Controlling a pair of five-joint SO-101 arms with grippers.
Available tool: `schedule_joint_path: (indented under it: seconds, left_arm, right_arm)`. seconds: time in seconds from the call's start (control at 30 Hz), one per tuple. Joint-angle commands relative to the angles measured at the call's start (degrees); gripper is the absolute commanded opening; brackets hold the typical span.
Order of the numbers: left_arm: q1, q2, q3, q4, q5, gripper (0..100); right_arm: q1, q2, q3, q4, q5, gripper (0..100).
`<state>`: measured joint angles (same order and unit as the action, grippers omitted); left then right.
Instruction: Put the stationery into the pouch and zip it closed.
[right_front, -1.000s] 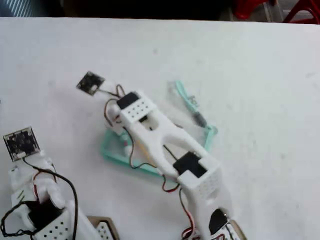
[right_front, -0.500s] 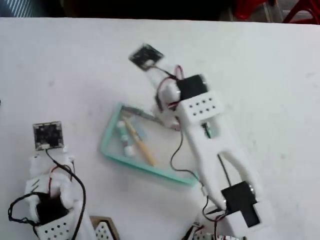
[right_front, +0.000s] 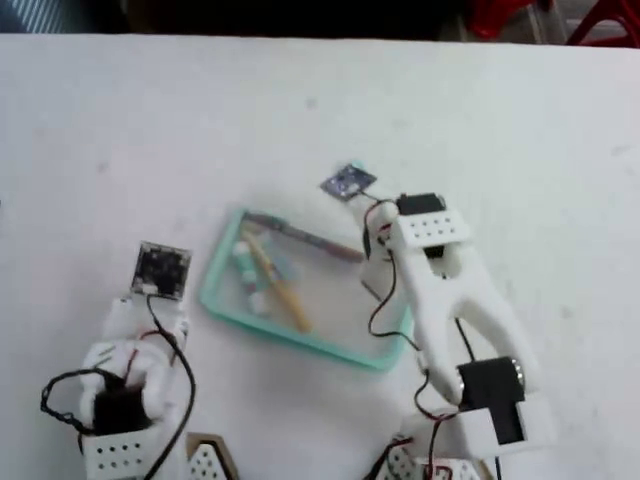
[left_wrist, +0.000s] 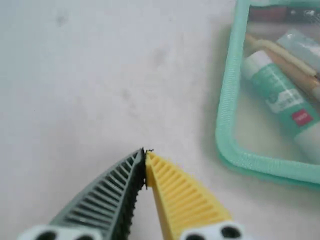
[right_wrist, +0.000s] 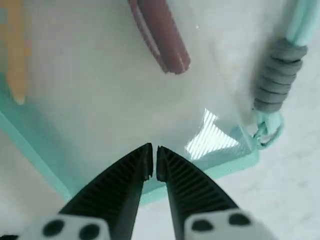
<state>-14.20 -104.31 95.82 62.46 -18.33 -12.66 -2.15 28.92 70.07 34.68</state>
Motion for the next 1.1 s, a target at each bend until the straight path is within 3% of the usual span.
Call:
schedule_joint_path:
  seconds: [0.0, 0.17, 0.37, 0.63, 0.8, 1.07]
  left_arm:
    - [1.8, -0.3, -0.4, -1.9, -0.8, 3]
    - [1.8, -0.3, -0.4, -0.7, -0.8, 3]
    - [1.8, -0.3, -0.4, -0.8, -0.8, 2]
    - [1.7, -0.3, -0.4, -1.1, -0.8, 3]
    - [1.7, -0.3, -0.4, -1.1, -0.4, 3]
    - [1.9, -0.3, -1.2, -2.2, -0.7, 3]
  right_arm:
    - [0.6, 2.7, -0.3, -4.7, 0.5, 1.7]
    - [2.7, 14.4, -8.4, -9.2, -0.3, 1.7]
    - [7.7, 25.2, -23.4, -8.7, -7.3, 1.7]
    - [4.5, 25.8, -26.5, -5.7, -7.6, 1.7]
    - [3.7, 16.7, -26.0, 1.5, -7.6, 1.7]
    - [3.6, -11.0, -15.7, 2.2, -8.9, 1.7]
